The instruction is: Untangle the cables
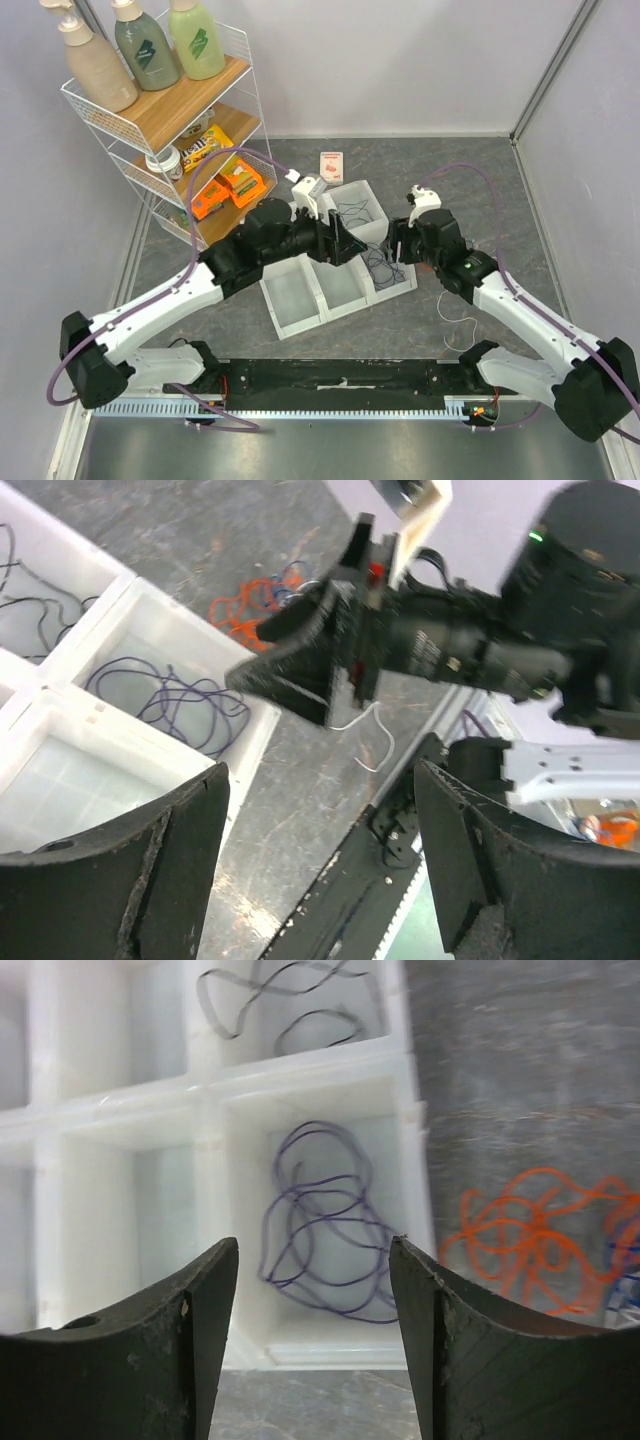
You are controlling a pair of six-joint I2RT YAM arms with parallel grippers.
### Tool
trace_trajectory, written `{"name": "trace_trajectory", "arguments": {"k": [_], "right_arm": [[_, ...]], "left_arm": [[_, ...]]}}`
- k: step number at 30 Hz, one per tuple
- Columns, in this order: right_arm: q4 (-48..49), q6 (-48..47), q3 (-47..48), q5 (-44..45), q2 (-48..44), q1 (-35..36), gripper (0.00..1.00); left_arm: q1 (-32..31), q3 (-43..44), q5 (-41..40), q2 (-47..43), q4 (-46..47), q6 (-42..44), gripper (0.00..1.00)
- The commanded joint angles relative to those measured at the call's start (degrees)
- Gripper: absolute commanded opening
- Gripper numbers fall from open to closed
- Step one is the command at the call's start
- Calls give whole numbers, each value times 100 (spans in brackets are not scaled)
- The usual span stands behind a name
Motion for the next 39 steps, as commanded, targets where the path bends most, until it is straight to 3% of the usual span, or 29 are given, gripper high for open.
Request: {"name": "trace_trajectory", "arguments": {"k": [1, 4, 9, 12, 17, 19, 22, 24, 28, 33, 39], "right_arm": [[-455, -150, 264, 753, 153, -471, 69], [-174, -80, 405, 410, 759, -849, 63], [-86, -298, 599, 1489, 1419, -894, 35], [-156, -466, 678, 984, 1771, -868, 29], [257, -45, 117, -528, 1202, -675, 29], [214, 17, 72, -619, 894, -648, 31], [-504, 87, 264, 825, 472, -656, 37], [-936, 315, 309, 1716, 322, -718, 51], [-1131, 641, 125, 1711, 417, -885, 66], [-666, 580, -87, 1279, 1076, -999, 66], [-349, 378, -60, 1271, 1762, -991, 55]], "left_arm": [[-10, 66, 690, -268, -66, 228, 81], [-19, 654, 945, -23, -408, 306, 82], [-19, 2034, 1289, 680, -1287, 789, 81], [-28, 2545, 1280, 1049, -1482, 939, 81], [68, 2862, 1358, 1620, -1324, 1019, 81], [139, 2889, 1587, 1762, -1367, 1036, 80], [139, 2714, 1483, 1719, -1508, 1220, 79], [139, 2355, 1325, 1526, -1430, 1378, 79], [104, 2089, 947, 1297, -1596, 1590, 79], [78, 2072, 1043, 1165, -1587, 1537, 79], [43, 2019, 893, 1147, -1596, 1590, 78]]}}
